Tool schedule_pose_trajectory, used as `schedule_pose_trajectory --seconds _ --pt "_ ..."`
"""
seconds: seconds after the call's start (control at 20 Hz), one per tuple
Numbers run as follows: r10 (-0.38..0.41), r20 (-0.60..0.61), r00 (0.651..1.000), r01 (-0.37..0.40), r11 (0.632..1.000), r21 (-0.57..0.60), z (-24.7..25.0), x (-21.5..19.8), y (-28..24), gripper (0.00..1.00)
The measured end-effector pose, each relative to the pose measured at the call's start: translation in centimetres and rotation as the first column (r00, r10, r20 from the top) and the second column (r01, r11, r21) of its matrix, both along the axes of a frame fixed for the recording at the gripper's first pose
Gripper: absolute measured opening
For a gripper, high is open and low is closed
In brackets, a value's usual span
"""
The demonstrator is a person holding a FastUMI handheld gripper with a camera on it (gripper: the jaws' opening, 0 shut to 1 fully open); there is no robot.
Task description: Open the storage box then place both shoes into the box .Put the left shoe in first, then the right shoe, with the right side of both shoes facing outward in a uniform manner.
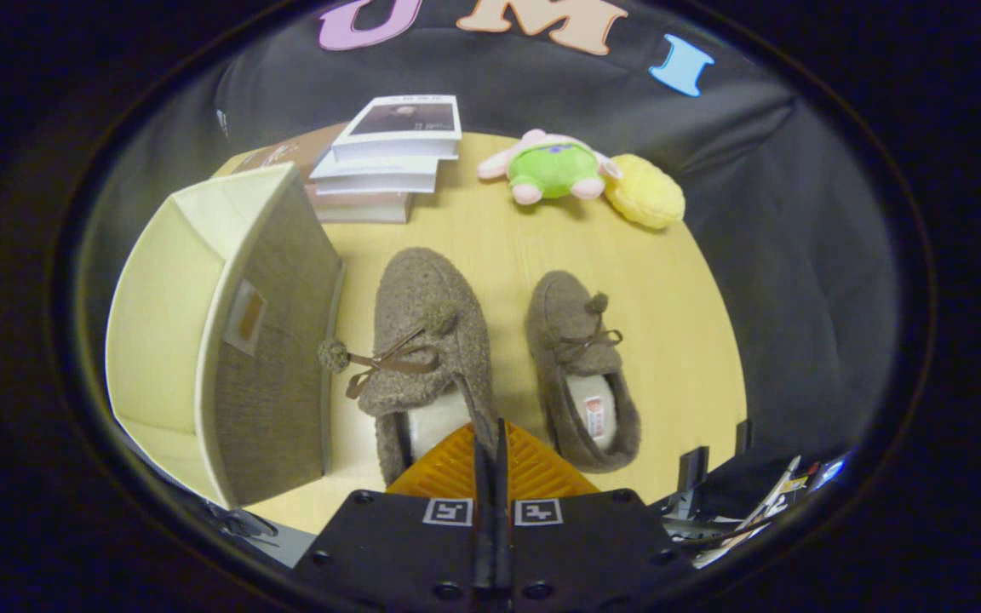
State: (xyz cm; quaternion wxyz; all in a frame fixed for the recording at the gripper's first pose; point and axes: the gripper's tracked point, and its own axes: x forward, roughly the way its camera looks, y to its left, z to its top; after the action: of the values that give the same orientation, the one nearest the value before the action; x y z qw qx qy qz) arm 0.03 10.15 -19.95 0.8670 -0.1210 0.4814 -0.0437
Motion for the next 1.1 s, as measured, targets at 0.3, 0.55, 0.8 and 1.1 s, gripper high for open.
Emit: schedule_pose_trajectory --seconds 0.3,0.55,0.8,1.1 --pt "-0.016 0.099 0.995 0.024 0.996 -0.086 7.4 -0.9 1.4 0.04" --pt "-0.017 0.130 0.991 0.035 0.990 -0.140 11.5 -1.2 5.3 0.04" --pt "0.040 0.102 0.994 -0.029 0.993 -0.114 11.8 -1.1 12.9 0.04" --pt "0.044 0.007 0.999 -0.044 0.998 -0.037 8.1 -1.3 20.3 0.04"
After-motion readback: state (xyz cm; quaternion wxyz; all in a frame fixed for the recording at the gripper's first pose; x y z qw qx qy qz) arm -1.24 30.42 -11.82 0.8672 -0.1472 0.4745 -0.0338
